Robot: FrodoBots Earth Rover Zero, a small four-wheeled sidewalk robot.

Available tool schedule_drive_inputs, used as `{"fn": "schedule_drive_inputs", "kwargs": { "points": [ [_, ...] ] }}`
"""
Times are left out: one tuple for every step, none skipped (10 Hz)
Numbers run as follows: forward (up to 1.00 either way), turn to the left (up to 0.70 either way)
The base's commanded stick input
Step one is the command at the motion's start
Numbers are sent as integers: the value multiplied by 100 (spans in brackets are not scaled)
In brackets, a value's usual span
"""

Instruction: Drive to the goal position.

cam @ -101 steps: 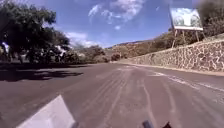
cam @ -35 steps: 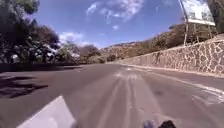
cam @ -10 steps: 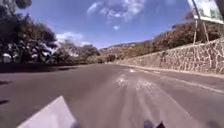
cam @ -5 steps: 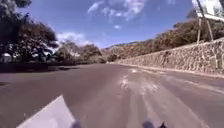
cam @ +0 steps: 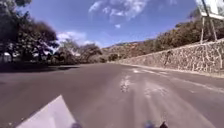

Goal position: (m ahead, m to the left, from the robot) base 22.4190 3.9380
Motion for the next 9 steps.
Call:
{"fn": "schedule_drive_inputs", "kwargs": {
  "points": [
    [50,0],
    [50,0],
    [50,0],
    [50,0],
    [50,0],
    [50,-13],
    [50,-50],
    [50,-50],
    [50,-50]
  ]
}}
